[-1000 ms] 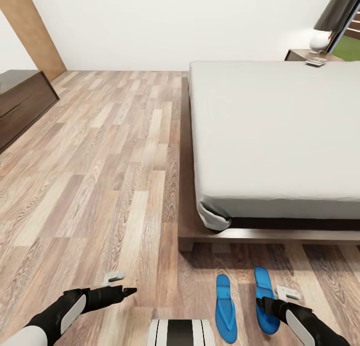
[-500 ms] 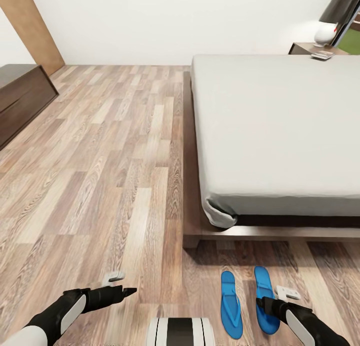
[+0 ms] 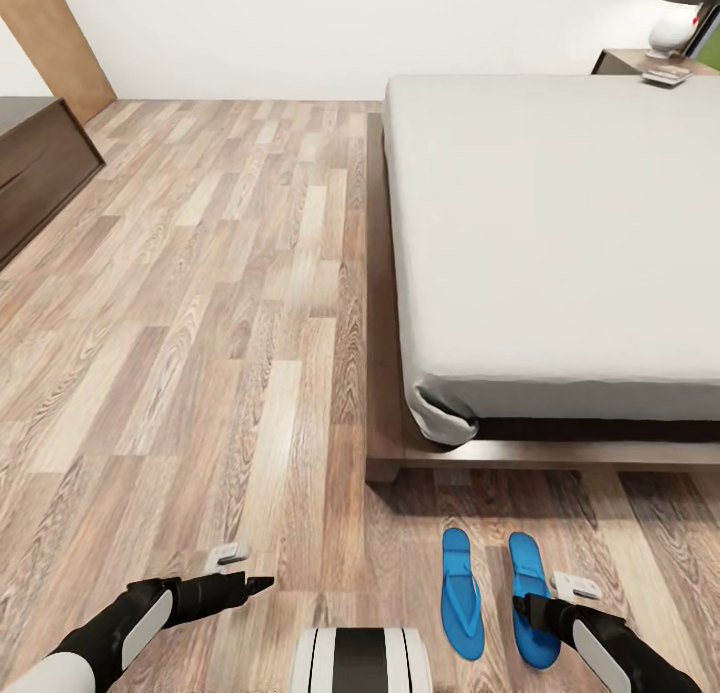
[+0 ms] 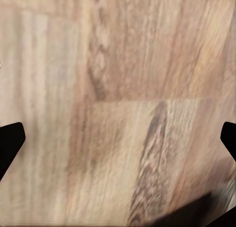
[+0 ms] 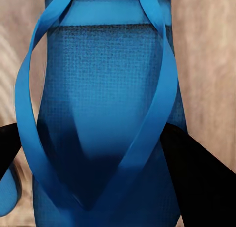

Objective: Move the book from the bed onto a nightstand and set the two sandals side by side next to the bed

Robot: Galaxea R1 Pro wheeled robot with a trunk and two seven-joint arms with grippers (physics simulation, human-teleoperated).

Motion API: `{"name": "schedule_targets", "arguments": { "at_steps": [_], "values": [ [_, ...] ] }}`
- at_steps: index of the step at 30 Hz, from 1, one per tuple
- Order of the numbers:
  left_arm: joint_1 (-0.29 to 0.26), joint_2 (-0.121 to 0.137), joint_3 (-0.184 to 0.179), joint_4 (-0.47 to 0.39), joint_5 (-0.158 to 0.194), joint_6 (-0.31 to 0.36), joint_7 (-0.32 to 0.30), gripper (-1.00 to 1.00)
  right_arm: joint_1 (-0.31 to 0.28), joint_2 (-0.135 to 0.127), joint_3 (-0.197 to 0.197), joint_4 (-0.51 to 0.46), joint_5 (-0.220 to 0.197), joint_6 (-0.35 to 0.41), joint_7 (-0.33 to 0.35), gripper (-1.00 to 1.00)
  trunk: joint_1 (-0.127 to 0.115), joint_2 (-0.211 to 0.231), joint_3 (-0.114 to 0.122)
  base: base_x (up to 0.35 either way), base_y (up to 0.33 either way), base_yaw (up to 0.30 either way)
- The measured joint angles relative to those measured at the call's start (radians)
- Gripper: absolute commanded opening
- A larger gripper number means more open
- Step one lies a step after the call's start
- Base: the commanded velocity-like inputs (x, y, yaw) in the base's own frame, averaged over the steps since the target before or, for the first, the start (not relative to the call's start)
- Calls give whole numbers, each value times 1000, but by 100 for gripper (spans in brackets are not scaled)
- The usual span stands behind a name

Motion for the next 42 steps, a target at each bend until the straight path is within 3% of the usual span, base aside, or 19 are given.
{"name": "schedule_targets", "arguments": {
  "at_steps": [13, 18, 23, 28, 38, 40, 42],
  "values": [
    [0, 0, 1, 0, 0, 0, 0, 100, -1, 0, -2, -5, 1, -3, 1, -100, 5, -3, -50, 0, 0, 0],
    [0, 0, 1, 0, 0, 0, 0, 100, 0, 1, 0, -15, -4, -16, 6, -100, 6, -3, -50, 0, 0, 0],
    [0, 1, 1, 0, 0, 0, 0, 100, 0, 1, 4, -107, 3, -24, 4, -100, 6, -3, -50, 0, 0, 0],
    [0, 1, 2, 0, 0, 0, 0, 100, 0, 1, 3, -113, 5, -55, 3, -100, 6, -3, -50, 0, 0, 0],
    [0, 1, 3, 0, 0, 1, -1, 100, 0, 3, 1, -102, 5, -54, -1, -100, 10, -5, -89, 0, 0, 0],
    [0, 6, 6, 0, 3, 2, -9, 100, 0, 3, 1, -101, 5, -53, -1, -100, 10, -5, -89, 0, 0, 0],
    [0, 32, 33, -4, 14, 5, -78, 100, 0, 3, 1, -100, 4, -53, -1, -100, 10, -5, -89, 0, 0, 0]
  ]
}}
